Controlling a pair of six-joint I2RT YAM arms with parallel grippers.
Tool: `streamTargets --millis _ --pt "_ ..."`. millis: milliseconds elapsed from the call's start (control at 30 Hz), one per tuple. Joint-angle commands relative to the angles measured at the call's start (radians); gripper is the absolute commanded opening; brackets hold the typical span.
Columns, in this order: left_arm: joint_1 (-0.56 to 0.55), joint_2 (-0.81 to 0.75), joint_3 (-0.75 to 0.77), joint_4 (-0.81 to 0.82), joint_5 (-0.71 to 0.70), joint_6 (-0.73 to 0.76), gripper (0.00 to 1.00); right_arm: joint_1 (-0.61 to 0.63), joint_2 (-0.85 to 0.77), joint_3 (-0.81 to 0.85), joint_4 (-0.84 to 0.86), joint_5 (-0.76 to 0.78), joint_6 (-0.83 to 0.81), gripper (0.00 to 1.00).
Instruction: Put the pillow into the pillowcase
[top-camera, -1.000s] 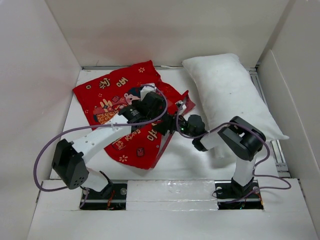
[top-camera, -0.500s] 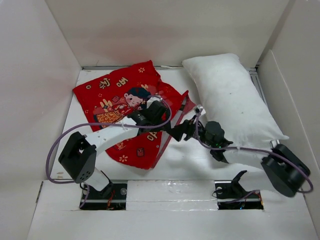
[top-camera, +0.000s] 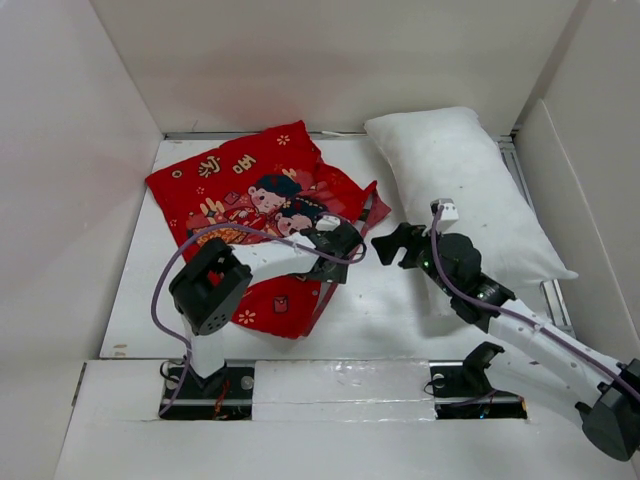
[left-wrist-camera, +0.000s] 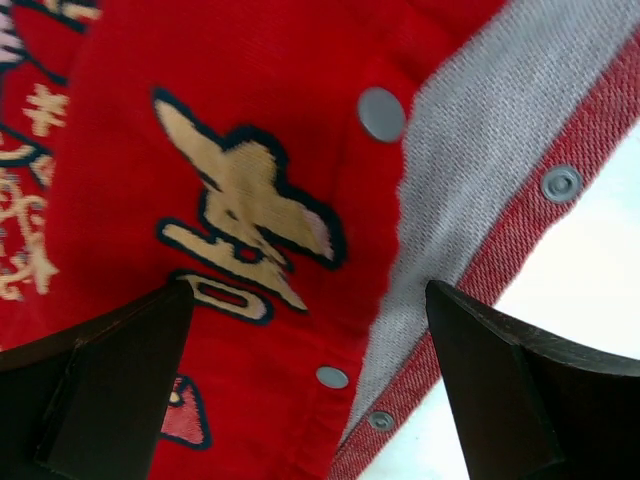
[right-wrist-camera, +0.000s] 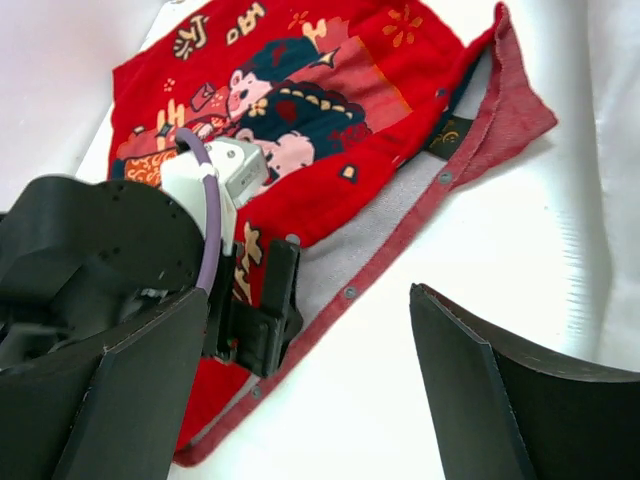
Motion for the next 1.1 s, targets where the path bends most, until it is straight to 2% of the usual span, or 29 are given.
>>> streamTargets --millis 0,333,600,733,900,1033,1067 --pt "0.000 -0.011 0.075 -0.075 -0.106 -0.025 1.00 -0.014 -0.049 0.010 -0.067 0.019 -0.031 0.87" --pt "0.000 0.072 0.177 -0.141 -0.187 -0.050 1.00 -0.023 -0.060 0.010 -0.086 0.008 -0.040 0.88" --pt "0.000 0.118 0.189 -0.184 -0.258 -0.090 0.91 -0.024 -0.050 0.010 -0.086 -0.001 -0.040 0.88" --pt "0.000 0.109 0.189 -0.174 -0.258 -0.090 0.77 -0.024 -0.038 0.020 -0.086 -0.011 -0.040 0.88" --pt "0.000 0.100 0.218 -0.174 -0.286 -0.081 0.47 -0.024 -0.029 0.020 -0.086 -0.021 -0.040 0.88" --pt "0.000 0.100 0.238 -0.184 -0.304 -0.081 0.35 -0.024 -0.029 0.020 -0.086 -0.031 -0.040 0.88" --pt "0.000 0.100 0.247 -0.184 -0.304 -0.070 0.29 -0.024 -0.029 0.020 -0.086 -0.031 -0.040 0.88"
